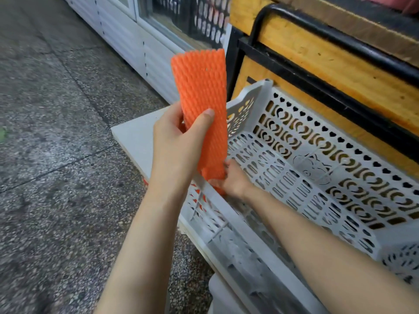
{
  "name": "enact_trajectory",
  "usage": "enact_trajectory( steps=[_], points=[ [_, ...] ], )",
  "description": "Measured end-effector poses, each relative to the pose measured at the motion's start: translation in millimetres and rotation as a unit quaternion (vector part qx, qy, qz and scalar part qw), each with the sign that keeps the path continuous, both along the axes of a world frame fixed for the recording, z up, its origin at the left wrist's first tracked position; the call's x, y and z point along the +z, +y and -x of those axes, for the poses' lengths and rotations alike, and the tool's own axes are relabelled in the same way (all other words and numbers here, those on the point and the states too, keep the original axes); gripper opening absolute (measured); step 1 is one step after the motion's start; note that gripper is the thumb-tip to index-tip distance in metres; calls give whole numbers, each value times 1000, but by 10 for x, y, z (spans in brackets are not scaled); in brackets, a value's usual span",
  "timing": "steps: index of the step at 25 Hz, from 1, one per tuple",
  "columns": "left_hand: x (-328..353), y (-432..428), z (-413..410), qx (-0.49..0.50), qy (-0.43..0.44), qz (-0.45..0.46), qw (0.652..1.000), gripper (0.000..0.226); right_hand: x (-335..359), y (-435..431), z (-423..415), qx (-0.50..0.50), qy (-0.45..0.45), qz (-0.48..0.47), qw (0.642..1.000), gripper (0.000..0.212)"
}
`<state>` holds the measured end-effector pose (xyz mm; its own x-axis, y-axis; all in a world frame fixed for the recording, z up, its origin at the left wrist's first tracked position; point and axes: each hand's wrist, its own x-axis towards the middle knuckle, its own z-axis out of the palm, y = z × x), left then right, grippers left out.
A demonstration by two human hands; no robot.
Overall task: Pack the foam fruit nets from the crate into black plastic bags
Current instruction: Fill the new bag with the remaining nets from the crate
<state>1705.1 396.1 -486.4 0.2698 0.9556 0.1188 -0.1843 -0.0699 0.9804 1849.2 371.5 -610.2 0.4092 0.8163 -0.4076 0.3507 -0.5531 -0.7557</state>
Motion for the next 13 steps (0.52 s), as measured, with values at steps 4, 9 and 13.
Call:
enact_trajectory(
  steps=[4, 9, 13],
  points=[
    [-91, -7, 65, 0, 7, -1, 1000, 23, 244, -177, -70, -9, -25, -39, 999, 28],
    [-142, -61, 23, 50, 81, -45, 994, 15, 934, -591, -167, -95, -33, -195, 976, 16],
    [-104, -173, -86, 25, 91, -61, 994, 15, 1523, -811, -9, -40, 58, -296, 953, 17]
  ],
)
